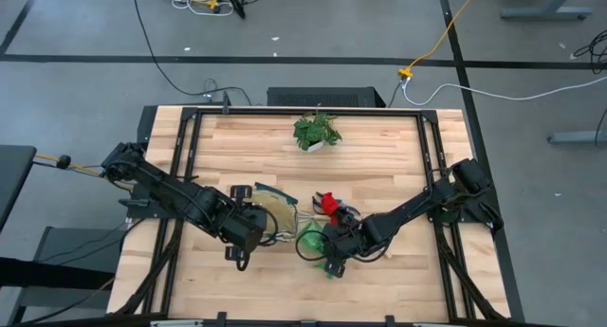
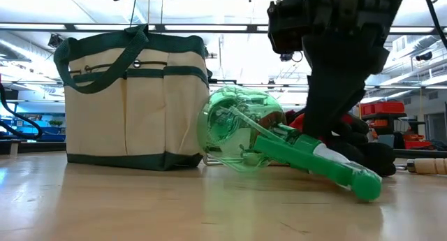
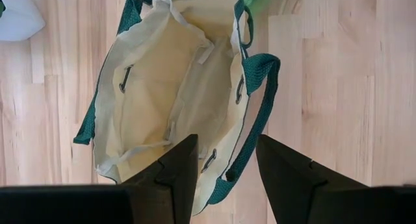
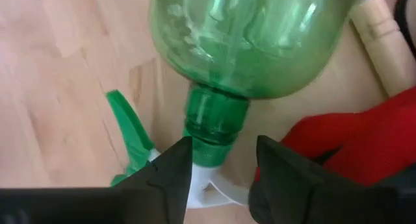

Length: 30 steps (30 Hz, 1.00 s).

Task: Pick & Place Garden tools in Gardening bag
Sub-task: Put the green spray bottle into the green gardening bag

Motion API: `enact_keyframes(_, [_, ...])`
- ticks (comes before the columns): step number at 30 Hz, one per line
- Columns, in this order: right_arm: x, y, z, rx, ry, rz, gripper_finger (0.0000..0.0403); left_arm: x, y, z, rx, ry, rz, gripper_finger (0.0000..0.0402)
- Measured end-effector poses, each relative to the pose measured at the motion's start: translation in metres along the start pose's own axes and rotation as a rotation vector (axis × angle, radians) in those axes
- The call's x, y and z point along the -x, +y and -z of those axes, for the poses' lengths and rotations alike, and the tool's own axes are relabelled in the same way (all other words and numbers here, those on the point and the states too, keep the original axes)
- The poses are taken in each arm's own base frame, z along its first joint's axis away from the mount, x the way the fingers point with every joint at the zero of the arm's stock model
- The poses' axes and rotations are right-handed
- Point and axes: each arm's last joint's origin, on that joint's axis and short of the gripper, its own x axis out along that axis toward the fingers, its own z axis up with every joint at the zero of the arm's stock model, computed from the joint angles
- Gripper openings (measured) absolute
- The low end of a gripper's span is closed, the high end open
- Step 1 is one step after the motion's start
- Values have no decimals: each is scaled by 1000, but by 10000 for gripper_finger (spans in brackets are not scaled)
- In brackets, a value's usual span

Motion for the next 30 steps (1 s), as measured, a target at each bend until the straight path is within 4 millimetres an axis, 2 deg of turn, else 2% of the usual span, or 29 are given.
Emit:
enact_keyframes(7, [0, 2, -1, -15, -14, -16, 181, 0, 0, 0, 0, 0, 0, 163])
enact_keyframes(16, [-21, 6, 0, -24, -21, -52, 182, 0, 0, 0, 0, 0, 0, 163])
enact_keyframes(24, [-39, 4, 6, -10, 14, -14, 181, 0, 0, 0, -1, 0, 0, 163])
enact_keyframes(30, [-39, 4, 6, -17, 20, -12, 156, 0, 0, 0, -1, 0, 0, 163])
